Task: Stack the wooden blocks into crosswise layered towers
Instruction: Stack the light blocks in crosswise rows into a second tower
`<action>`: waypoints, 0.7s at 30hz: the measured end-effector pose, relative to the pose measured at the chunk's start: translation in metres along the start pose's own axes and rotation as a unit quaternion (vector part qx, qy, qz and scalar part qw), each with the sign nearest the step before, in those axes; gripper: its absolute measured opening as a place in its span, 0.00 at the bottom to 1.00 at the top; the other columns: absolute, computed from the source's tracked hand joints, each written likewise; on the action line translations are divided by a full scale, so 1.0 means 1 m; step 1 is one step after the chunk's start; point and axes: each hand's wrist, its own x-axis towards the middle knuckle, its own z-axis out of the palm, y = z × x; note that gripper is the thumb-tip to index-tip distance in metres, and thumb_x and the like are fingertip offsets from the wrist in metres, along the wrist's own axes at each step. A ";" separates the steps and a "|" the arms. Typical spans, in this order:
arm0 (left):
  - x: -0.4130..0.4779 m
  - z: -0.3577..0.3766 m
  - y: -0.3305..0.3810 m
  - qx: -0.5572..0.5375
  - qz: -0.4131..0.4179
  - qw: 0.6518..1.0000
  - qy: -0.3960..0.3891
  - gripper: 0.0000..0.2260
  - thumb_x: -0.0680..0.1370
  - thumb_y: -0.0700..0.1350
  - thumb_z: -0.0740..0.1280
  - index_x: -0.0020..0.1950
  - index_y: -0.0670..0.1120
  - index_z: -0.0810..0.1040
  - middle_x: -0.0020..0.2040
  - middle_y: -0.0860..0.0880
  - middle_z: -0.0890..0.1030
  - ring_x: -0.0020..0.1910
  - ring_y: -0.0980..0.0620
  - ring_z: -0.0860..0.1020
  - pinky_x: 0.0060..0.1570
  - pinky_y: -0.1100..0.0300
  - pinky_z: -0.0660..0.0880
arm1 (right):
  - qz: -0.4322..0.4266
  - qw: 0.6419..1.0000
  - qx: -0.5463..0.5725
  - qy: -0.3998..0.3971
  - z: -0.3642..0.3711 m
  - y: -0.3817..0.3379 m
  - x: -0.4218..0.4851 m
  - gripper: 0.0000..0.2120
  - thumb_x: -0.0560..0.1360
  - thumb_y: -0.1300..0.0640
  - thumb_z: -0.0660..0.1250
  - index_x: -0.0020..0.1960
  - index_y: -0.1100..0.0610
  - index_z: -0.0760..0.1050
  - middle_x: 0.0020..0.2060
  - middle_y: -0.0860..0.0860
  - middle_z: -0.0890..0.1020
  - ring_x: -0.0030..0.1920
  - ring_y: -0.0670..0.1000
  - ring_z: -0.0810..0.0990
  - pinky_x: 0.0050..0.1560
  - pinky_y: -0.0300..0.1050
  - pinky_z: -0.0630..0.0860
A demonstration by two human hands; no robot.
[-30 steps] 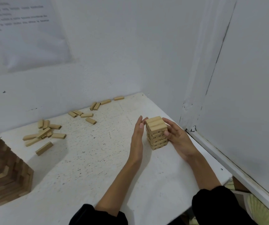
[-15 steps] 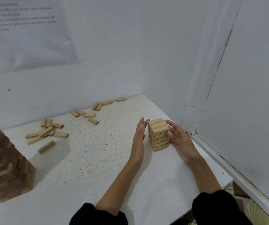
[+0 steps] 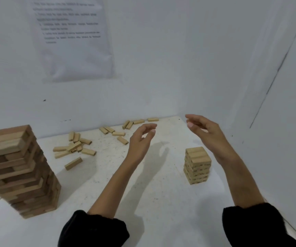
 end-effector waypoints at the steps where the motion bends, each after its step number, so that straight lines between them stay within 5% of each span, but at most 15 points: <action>1: 0.008 -0.006 -0.002 0.014 -0.001 1.000 0.014 0.09 0.80 0.42 0.62 0.57 0.47 0.79 0.57 0.53 0.79 0.58 0.57 0.75 0.53 0.71 0.69 | -0.005 1.000 -0.009 0.000 0.015 -0.002 0.008 0.12 0.77 0.54 0.65 0.60 0.49 0.76 0.55 0.47 0.79 0.56 0.44 0.75 0.57 0.36 0.70; 5: 0.042 -0.025 -0.015 0.099 -0.001 0.994 0.040 0.09 0.79 0.41 0.63 0.57 0.43 0.79 0.54 0.51 0.78 0.54 0.56 0.73 0.48 0.72 0.68 | 0.005 1.000 -0.001 0.025 0.084 0.007 0.041 0.12 0.77 0.59 0.64 0.60 0.54 0.76 0.55 0.50 0.78 0.53 0.45 0.74 0.55 0.36 0.68; 10: 0.073 -0.052 -0.065 0.227 -0.050 0.971 0.059 0.10 0.78 0.41 0.61 0.56 0.47 0.79 0.58 0.48 0.78 0.60 0.48 0.73 0.58 0.51 0.70 | 0.072 0.996 -0.042 0.034 0.157 0.053 0.077 0.14 0.77 0.60 0.64 0.62 0.55 0.74 0.58 0.56 0.75 0.61 0.55 0.72 0.63 0.45 0.66; 14: 0.078 -0.076 -0.102 0.304 -0.084 0.944 0.098 0.17 0.73 0.33 0.60 0.56 0.48 0.80 0.61 0.49 0.78 0.63 0.45 0.71 0.61 0.47 0.67 | 0.086 0.985 -0.144 0.032 0.189 0.092 0.099 0.18 0.77 0.60 0.62 0.67 0.55 0.69 0.62 0.57 0.71 0.65 0.57 0.65 0.53 0.34 0.56; 21: 0.086 -0.090 -0.148 0.334 -0.044 0.931 0.140 0.19 0.77 0.34 0.58 0.62 0.50 0.77 0.62 0.51 0.76 0.65 0.49 0.67 0.65 0.53 0.55 | 0.009 0.929 -0.370 0.028 0.211 0.119 0.144 0.22 0.78 0.57 0.60 0.71 0.47 0.63 0.68 0.54 0.63 0.66 0.56 0.61 0.60 0.51 0.63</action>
